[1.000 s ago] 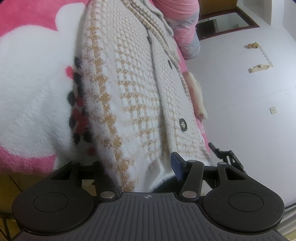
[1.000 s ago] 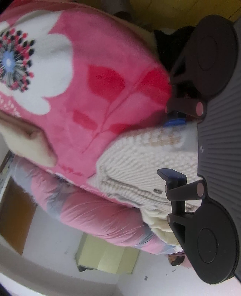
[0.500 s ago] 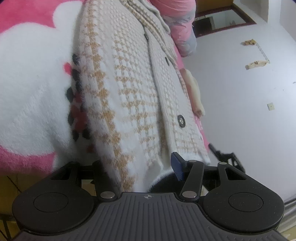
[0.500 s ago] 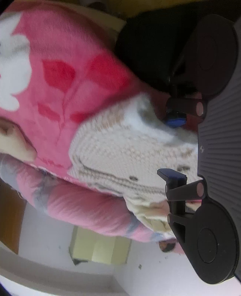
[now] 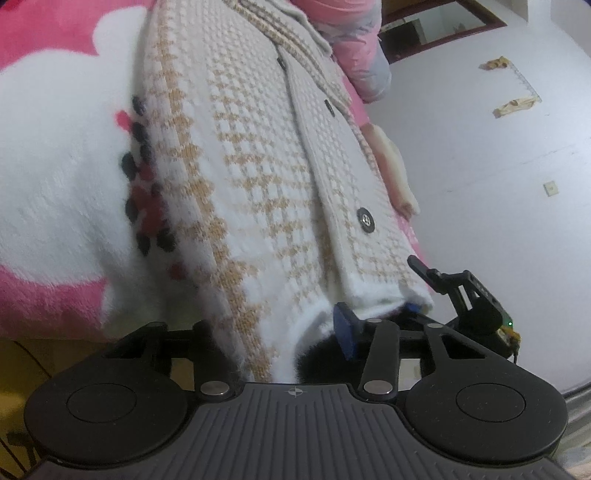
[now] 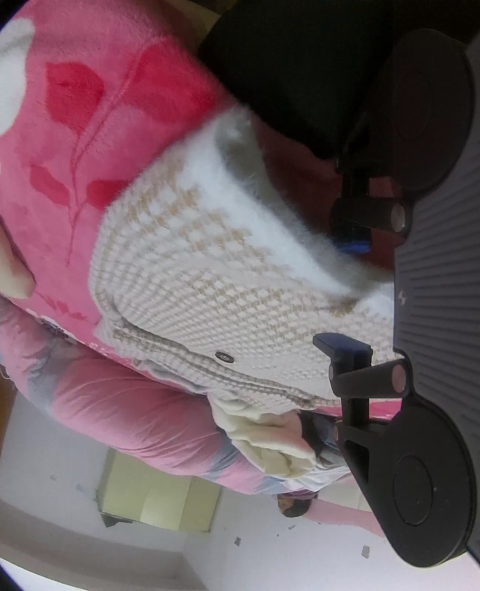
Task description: Fold clothes
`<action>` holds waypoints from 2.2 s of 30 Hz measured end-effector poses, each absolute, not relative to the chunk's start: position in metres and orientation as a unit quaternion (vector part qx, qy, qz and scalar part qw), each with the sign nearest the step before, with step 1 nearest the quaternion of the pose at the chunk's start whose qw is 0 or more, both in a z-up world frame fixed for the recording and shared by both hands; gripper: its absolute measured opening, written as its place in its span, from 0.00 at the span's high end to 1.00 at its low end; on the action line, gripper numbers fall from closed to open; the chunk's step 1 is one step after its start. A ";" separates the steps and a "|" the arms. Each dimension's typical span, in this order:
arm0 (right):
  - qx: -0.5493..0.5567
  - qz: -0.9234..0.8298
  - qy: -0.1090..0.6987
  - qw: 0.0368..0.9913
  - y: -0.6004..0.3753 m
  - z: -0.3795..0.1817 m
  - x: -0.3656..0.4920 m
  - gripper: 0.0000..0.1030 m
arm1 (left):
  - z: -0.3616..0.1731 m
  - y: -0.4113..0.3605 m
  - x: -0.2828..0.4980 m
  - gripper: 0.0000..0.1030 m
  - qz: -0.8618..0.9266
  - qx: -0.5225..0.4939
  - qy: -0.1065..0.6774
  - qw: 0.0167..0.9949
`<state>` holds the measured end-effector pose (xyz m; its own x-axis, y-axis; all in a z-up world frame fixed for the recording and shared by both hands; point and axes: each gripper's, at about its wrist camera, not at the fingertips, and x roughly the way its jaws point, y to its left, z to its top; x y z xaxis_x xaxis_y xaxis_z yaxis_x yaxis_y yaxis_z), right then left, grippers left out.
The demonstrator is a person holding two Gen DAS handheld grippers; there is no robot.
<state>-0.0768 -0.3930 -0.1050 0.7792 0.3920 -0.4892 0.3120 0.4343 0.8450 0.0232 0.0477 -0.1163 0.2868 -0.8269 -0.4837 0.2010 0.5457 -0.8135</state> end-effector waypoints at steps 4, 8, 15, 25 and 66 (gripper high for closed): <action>0.521 0.028 0.336 0.784 -0.390 -0.108 -0.075 0.79 | -0.112 0.046 0.021 0.71 -0.340 -0.310 0.478 0.748; 0.507 0.032 0.334 0.794 -0.389 -0.106 -0.076 0.82 | -0.112 0.047 0.020 0.77 -0.334 -0.304 0.477 0.754; 0.508 0.032 0.334 0.793 -0.390 -0.109 -0.076 0.82 | -0.108 0.044 0.021 0.77 -0.323 -0.286 0.481 0.763; 0.487 0.037 0.319 0.812 -0.386 -0.098 -0.079 0.86 | -0.088 0.041 0.007 0.90 -0.328 -0.248 0.450 0.793; 0.387 0.105 0.260 0.878 -0.357 0.013 0.009 0.86 | -0.018 0.061 0.075 0.92 -0.382 -0.290 0.297 0.826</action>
